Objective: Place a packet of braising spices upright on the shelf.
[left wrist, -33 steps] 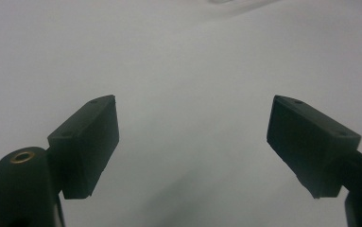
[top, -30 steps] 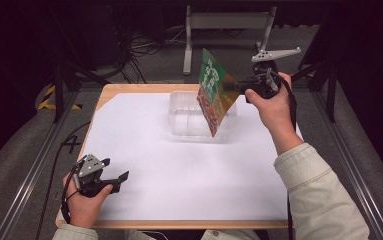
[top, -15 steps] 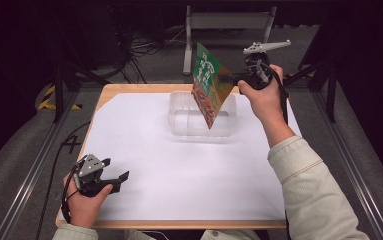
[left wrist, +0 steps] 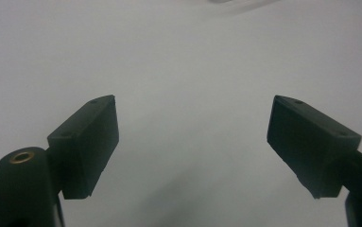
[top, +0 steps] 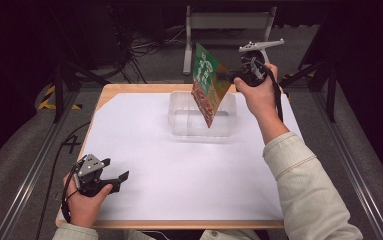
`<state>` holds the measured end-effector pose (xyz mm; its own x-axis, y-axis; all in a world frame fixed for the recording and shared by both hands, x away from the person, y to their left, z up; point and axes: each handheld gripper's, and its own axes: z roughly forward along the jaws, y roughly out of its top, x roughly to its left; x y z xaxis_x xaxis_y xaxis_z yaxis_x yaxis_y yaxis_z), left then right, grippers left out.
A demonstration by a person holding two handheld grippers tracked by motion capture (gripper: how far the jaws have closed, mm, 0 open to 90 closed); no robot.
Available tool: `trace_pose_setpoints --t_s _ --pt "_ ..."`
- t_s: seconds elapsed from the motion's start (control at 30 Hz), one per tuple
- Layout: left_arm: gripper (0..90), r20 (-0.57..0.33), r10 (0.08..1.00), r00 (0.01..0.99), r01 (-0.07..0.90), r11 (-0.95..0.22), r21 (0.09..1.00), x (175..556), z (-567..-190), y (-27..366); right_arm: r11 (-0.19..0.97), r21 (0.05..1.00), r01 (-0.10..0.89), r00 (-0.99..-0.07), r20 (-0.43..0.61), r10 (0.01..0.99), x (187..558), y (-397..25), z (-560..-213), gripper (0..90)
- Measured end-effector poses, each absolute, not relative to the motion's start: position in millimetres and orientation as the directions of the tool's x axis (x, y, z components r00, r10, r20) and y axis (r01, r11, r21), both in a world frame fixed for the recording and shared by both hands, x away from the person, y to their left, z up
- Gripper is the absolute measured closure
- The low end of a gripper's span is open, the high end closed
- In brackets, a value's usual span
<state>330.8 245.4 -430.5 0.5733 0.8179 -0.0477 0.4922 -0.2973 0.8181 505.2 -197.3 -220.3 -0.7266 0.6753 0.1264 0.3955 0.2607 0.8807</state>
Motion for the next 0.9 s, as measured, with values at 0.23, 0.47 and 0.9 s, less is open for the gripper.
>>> trace_pose_setpoints --t_s 0.23,0.47,0.9 --pt "18.2 -0.05 0.818 0.573 0.494 -0.296 0.818 331 -430 246 0.259 0.876 0.406 -0.715 0.128 0.687 512 -193 -223 90.0" --pt "18.1 -0.049 0.817 0.574 0.495 -0.299 0.816 330 -430 246 0.27 0.871 0.41 -0.698 0.11 0.708 515 -186 -225 90.0" --pt "18.1 -0.047 0.815 0.578 0.492 -0.303 0.816 331 -430 244 0.259 0.866 0.428 -0.636 0.085 0.767 505 -179 -224 90.0"
